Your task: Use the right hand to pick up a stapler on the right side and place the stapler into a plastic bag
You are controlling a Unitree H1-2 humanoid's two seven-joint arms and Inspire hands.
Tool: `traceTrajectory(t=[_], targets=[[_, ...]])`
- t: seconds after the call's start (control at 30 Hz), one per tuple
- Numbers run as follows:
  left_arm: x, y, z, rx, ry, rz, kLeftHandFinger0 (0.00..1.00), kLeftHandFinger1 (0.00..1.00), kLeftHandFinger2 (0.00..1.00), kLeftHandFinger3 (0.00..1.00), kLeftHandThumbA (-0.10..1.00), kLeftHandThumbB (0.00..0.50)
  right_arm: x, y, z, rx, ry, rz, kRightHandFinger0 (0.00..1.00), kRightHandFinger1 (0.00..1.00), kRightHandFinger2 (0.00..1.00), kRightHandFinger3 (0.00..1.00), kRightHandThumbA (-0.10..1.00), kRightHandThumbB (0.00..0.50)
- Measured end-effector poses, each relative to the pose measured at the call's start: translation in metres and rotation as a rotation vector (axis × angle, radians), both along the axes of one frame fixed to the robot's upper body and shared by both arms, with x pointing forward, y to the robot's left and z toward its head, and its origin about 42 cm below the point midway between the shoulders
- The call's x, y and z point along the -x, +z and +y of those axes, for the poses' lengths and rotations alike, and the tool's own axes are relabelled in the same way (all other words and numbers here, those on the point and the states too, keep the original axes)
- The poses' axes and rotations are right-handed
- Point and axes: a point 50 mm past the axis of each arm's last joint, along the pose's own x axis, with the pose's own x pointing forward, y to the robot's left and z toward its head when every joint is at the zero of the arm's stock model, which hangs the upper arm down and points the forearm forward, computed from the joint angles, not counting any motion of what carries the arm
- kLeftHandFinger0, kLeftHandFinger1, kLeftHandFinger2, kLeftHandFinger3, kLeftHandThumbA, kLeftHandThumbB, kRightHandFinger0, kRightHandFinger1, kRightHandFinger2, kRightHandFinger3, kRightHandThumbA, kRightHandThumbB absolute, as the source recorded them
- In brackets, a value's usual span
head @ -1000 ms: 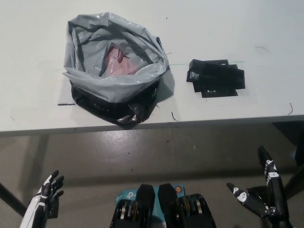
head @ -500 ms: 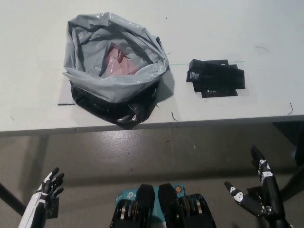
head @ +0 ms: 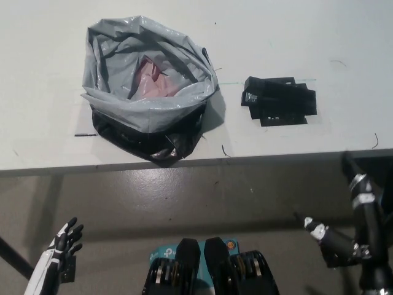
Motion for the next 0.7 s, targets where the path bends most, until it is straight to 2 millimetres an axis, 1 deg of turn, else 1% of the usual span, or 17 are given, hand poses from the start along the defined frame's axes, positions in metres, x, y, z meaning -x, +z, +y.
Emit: traceTrajectory(t=[0.1,0.13,0.17,0.2,0.23,0.27,0.3,0.37,0.43,0.47,0.5,0.53,0.57,0.6,0.63,0.67,0.7], targets=[[0.000,0.000,0.000,0.000,0.000,0.001,1.00,1.00,1.00,1.00,1.00,0.030,-0.012,0.037,-0.009,0.045,0.012,-0.087,1.00,1.00,1.00,1.00,0.84,0.404],[0.000,-0.001,0.000,0.000,0.001,0.003,1.00,1.00,1.00,1.00,1.00,0.042,-0.017,0.053,-0.013,0.067,0.018,-0.123,1.00,1.00,1.00,1.00,0.82,0.416],[-0.001,-0.001,0.000,0.000,0.001,0.003,1.00,1.00,1.00,1.00,1.00,0.050,-0.022,0.065,-0.016,0.085,0.022,-0.148,1.00,1.00,1.00,1.00,0.90,0.416],[-0.001,-0.001,0.000,0.000,0.001,0.004,1.00,1.00,1.00,1.00,1.00,0.052,-0.027,0.077,-0.020,0.105,0.025,-0.171,1.00,1.00,1.00,1.00,0.93,0.409],[-0.001,-0.001,0.000,0.000,0.001,0.004,1.00,1.00,1.00,1.00,1.00,0.059,-0.031,0.086,-0.022,0.118,0.028,-0.183,1.00,1.00,1.00,1.00,0.92,0.412],[-0.001,-0.001,0.000,0.000,0.001,0.005,1.00,1.00,1.00,1.00,1.00,0.060,-0.039,0.099,-0.025,0.145,0.034,-0.202,1.00,1.00,1.00,1.00,0.92,0.407],[-0.001,-0.002,0.000,0.001,0.001,0.005,1.00,1.00,1.00,1.00,1.00,0.053,-0.048,0.111,-0.028,0.174,0.038,-0.210,1.00,1.00,1.00,1.00,0.94,0.389],[-0.001,-0.002,0.000,0.001,0.000,0.006,1.00,1.00,1.00,1.00,1.00,0.056,-0.059,0.127,-0.031,0.213,0.046,-0.214,1.00,1.00,1.00,1.00,0.92,0.334],[-0.001,-0.002,-0.001,0.001,-0.001,0.006,1.00,1.00,1.00,1.00,1.00,0.048,-0.074,0.148,-0.032,0.264,0.057,-0.224,1.00,1.00,1.00,1.00,0.90,0.375],[-0.001,-0.002,-0.001,0.001,-0.001,0.006,1.00,1.00,1.00,1.00,1.00,0.051,-0.080,0.155,-0.033,0.282,0.060,-0.221,1.00,1.00,1.00,1.00,0.92,0.447],[-0.001,-0.002,-0.001,0.001,-0.001,0.006,1.00,1.00,1.00,1.00,1.00,0.050,-0.087,0.164,-0.033,0.302,0.066,-0.222,1.00,1.00,1.00,1.00,0.93,0.476],[-0.002,-0.002,-0.001,0.002,-0.003,0.006,1.00,1.00,1.00,1.00,1.00,0.049,-0.100,0.177,-0.031,0.336,0.076,-0.209,1.00,1.00,1.00,1.00,0.94,0.482],[-0.002,-0.002,-0.001,0.002,-0.003,0.005,1.00,1.00,1.00,1.00,1.00,0.055,-0.107,0.184,-0.031,0.352,0.081,-0.203,1.00,1.00,1.00,1.00,0.93,0.471],[-0.002,-0.002,-0.001,0.002,-0.004,0.005,1.00,1.00,1.00,1.00,1.00,0.047,-0.115,0.193,-0.029,0.372,0.087,-0.197,1.00,1.00,1.00,1.00,0.91,0.417],[-0.002,-0.002,-0.002,0.002,-0.005,0.005,1.00,1.00,1.00,1.00,1.00,0.047,-0.121,0.196,-0.028,0.384,0.091,-0.182,1.00,1.00,1.00,1.00,0.89,0.399],[-0.003,-0.001,-0.002,0.002,-0.007,0.004,1.00,1.00,1.00,1.00,1.00,0.048,-0.137,0.207,-0.024,0.417,0.104,-0.147,1.00,1.00,1.00,1.00,0.89,0.396],[-0.003,-0.001,-0.003,0.002,-0.008,0.003,1.00,1.00,1.00,1.00,1.00,0.051,-0.143,0.210,-0.022,0.427,0.109,-0.133,1.00,1.00,1.00,1.00,0.89,0.396]])
